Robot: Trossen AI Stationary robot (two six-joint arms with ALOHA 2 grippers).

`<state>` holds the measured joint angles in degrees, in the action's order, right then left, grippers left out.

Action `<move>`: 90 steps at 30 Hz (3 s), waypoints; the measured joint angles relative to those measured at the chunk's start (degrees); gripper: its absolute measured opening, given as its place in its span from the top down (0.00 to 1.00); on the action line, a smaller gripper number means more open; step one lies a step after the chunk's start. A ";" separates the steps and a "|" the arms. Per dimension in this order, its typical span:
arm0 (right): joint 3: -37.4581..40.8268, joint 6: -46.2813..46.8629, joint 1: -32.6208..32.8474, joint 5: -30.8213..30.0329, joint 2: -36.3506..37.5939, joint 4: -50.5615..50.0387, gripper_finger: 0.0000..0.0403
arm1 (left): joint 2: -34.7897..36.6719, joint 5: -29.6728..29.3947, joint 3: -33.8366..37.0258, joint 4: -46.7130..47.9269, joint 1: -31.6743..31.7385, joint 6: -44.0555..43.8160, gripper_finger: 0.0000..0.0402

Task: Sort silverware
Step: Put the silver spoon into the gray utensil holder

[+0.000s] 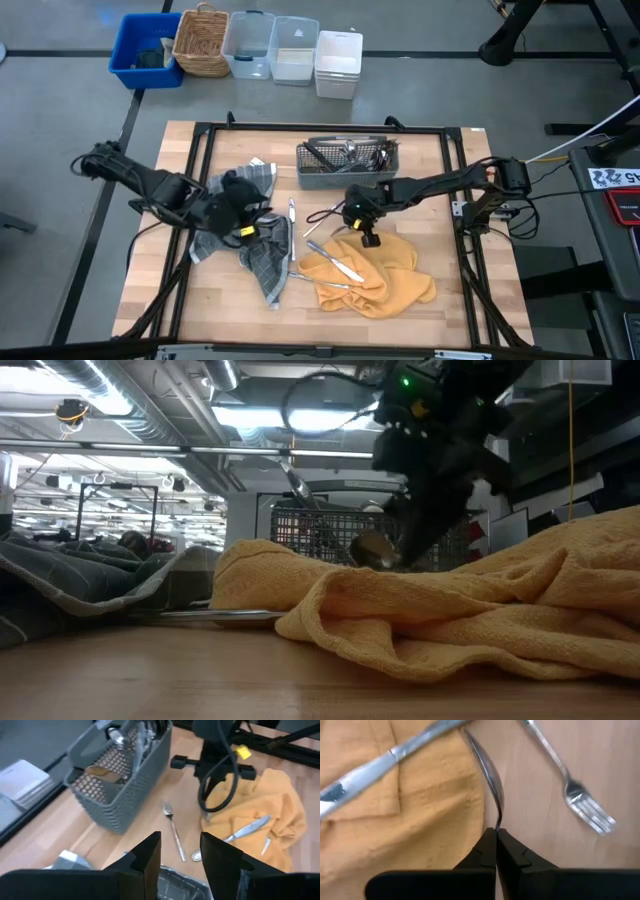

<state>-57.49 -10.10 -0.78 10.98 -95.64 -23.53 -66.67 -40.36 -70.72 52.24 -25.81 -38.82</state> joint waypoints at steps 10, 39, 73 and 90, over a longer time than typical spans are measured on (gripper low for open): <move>-8.12 2.38 0.00 -0.35 2.76 -3.65 1.00 | -0.04 -12.34 0.00 8.22 -5.29 -8.73 0.68; 14.05 15.08 -14.96 -21.99 24.02 45.20 1.00 | -0.07 -16.93 0.00 9.69 -5.57 -16.92 0.68; 29.66 19.10 -16.09 -27.85 21.16 56.63 0.95 | -0.13 -17.55 0.04 9.66 -5.55 -16.77 0.68; 29.66 18.72 -16.09 -26.46 21.16 56.45 0.82 | -0.13 -17.49 0.04 7.90 -5.55 -19.31 0.68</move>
<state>-27.83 8.61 -16.86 -15.48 -74.48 32.92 -66.81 -57.84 -70.67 60.14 -31.35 -58.13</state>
